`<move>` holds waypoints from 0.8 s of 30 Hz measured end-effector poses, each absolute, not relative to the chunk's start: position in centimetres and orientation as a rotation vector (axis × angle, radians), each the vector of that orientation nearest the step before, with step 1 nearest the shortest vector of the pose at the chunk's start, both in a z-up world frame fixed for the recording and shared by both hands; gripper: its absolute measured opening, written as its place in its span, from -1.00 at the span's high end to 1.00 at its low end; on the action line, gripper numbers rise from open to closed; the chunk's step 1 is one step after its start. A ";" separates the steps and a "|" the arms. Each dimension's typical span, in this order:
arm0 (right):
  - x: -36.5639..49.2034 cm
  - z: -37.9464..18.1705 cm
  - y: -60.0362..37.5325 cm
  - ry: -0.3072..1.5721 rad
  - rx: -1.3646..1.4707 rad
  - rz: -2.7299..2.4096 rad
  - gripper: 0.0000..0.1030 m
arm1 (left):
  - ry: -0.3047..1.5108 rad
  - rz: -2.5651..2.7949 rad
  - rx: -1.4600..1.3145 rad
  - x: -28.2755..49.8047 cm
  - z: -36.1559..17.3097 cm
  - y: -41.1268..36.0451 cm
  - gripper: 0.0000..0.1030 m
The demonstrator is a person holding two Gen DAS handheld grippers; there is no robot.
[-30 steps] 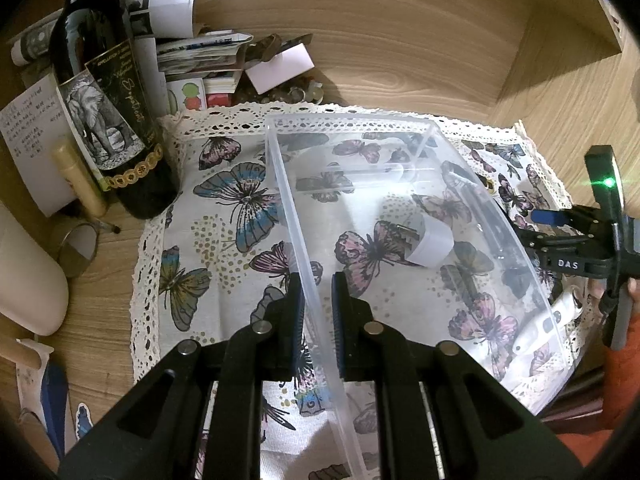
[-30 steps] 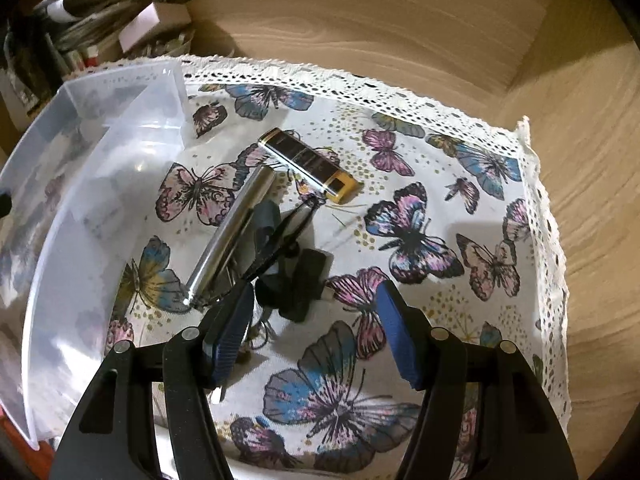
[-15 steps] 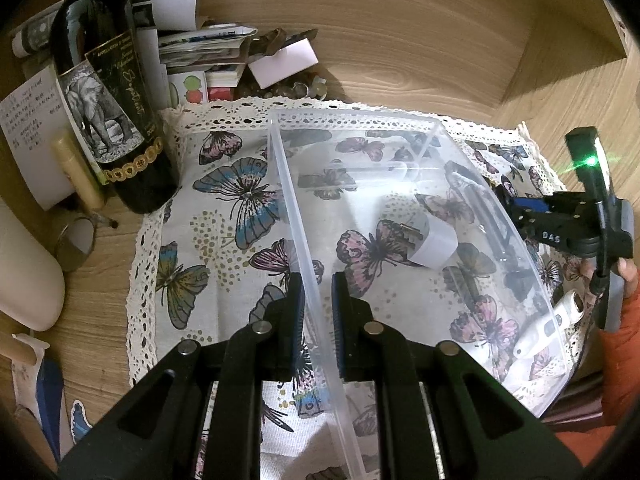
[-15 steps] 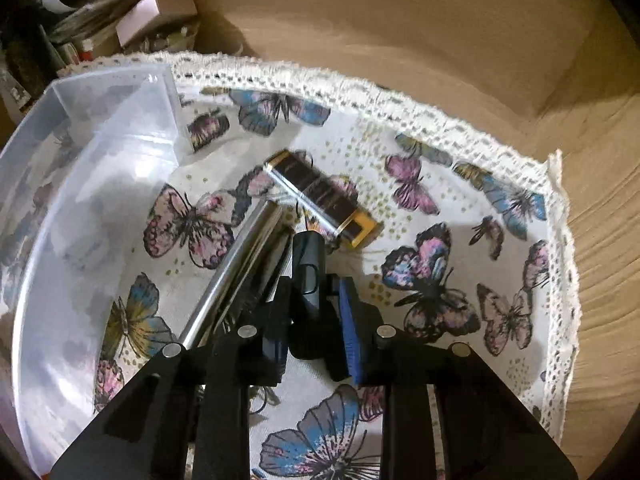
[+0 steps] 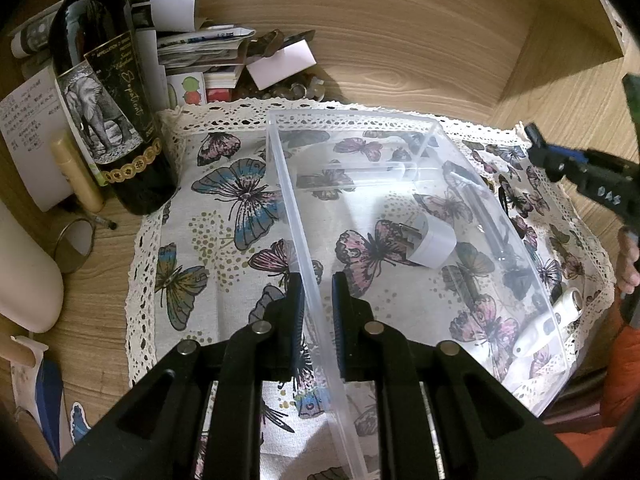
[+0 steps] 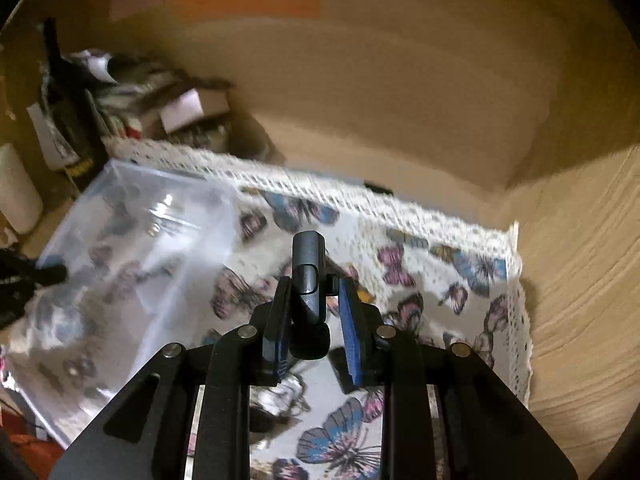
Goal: Organize rigid objects
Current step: 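Lower the black piece into the clear box and open the right tool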
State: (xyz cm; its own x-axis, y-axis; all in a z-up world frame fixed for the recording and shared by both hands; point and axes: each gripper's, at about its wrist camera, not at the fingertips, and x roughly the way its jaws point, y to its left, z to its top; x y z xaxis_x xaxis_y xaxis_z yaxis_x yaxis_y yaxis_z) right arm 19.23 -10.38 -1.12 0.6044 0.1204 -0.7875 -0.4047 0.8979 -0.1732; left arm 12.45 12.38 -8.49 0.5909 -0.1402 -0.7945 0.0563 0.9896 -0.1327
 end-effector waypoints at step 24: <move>16.8 -4.5 1.4 0.935 -0.473 0.612 0.59 | 0.912 -0.134 -0.104 12.1 -8.5 12.5 0.74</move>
